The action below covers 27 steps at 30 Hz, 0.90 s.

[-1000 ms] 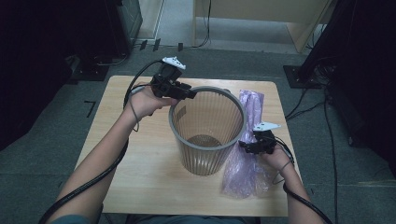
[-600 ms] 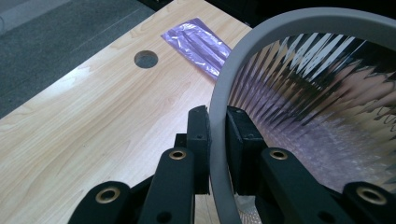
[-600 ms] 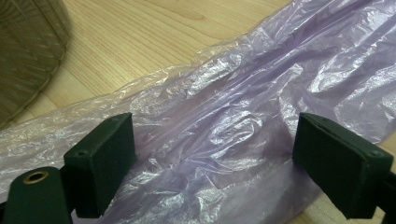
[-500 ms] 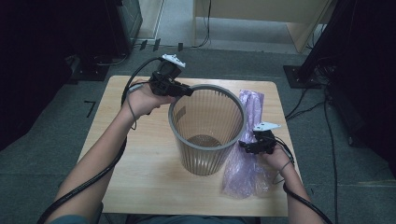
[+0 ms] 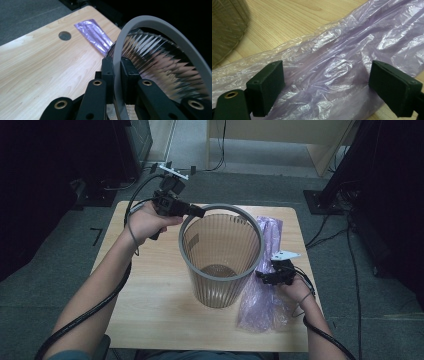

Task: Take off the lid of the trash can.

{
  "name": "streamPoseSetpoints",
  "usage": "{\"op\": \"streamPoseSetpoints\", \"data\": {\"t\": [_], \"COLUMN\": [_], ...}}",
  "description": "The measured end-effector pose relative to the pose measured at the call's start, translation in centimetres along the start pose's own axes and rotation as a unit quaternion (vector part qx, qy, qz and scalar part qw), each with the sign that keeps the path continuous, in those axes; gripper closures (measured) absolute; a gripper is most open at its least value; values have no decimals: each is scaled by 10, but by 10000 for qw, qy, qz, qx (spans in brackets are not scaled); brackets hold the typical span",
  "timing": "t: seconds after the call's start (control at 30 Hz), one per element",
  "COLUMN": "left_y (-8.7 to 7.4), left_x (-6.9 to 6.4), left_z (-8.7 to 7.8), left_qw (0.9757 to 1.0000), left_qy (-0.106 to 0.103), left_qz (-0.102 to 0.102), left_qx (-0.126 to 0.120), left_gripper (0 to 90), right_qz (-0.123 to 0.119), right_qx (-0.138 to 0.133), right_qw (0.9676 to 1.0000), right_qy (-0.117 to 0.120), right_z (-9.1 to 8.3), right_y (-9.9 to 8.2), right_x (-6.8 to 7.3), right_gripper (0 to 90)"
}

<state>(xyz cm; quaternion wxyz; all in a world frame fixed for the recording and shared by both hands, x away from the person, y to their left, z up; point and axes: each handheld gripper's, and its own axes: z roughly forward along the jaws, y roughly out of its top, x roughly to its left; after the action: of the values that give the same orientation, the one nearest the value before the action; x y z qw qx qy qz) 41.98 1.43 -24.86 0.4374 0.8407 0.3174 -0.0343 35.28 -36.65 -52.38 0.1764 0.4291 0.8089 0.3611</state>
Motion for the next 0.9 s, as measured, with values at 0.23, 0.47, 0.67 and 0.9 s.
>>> {"op": "streamPoseSetpoints", "data": {"t": [0.23, 0.47, 0.67, 0.9], "left_y": [4, 2, -1, -8], "left_x": [4, 10, 16, 25], "left_z": [-12, -22, -28, -37], "left_qw": [9993, 9993, 9989, 9984], "left_qy": [-232, -79, -74, -60], "left_qz": [-297, -378, -461, -558], "left_qx": [-74, 0, -29, -2], "left_gripper": [830, 827, 824, 823], "right_qz": [4, 0, 7, 6], "right_qx": [1, -1, 4, 3], "right_qw": [10000, 10000, 10000, 10000], "right_qy": [1, 0, 4, 6], "right_z": [0, 0, 0, 0], "right_y": [0, 0, 0, 0], "right_x": [0, 0, 0, 0], "right_gripper": [127, 127, 127, 127]}}
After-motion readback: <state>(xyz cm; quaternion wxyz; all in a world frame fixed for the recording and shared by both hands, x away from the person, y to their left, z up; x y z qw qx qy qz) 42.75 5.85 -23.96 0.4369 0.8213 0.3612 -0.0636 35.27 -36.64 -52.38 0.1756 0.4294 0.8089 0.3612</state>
